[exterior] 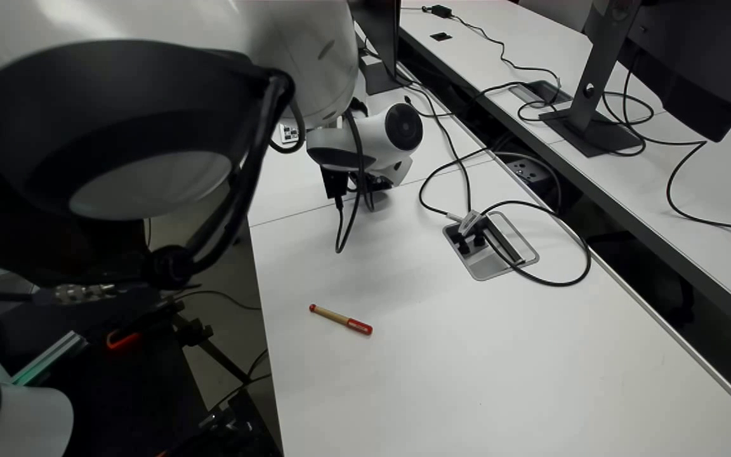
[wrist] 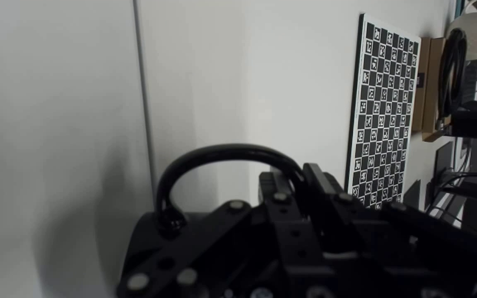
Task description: Turn the mug upside down
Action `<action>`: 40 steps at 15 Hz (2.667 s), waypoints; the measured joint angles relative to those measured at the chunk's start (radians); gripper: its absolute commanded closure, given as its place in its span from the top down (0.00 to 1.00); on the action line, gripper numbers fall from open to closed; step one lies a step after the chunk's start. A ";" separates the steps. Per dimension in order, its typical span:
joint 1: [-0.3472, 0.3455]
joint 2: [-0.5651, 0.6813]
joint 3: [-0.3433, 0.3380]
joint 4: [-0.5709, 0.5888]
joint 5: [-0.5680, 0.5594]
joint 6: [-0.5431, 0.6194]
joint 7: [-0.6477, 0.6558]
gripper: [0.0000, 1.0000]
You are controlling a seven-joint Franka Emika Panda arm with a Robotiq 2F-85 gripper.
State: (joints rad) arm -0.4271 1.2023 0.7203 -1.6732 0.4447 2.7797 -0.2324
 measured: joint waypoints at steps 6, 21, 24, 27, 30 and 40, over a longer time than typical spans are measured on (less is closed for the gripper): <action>-0.001 0.000 0.000 0.004 0.004 0.004 0.000 0.04; -0.234 0.186 0.157 0.016 0.154 -0.130 -0.145 0.04; -0.249 0.200 0.160 0.016 0.155 -0.159 -0.174 0.04; -0.251 0.204 0.154 0.017 0.154 -0.190 -0.203 0.04; -0.250 0.204 0.148 0.017 0.153 -0.211 -0.227 0.04; -0.250 0.205 0.141 0.025 0.155 -0.231 -0.245 0.04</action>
State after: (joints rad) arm -0.6776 1.4072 0.8614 -1.6482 0.5998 2.5485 -0.4778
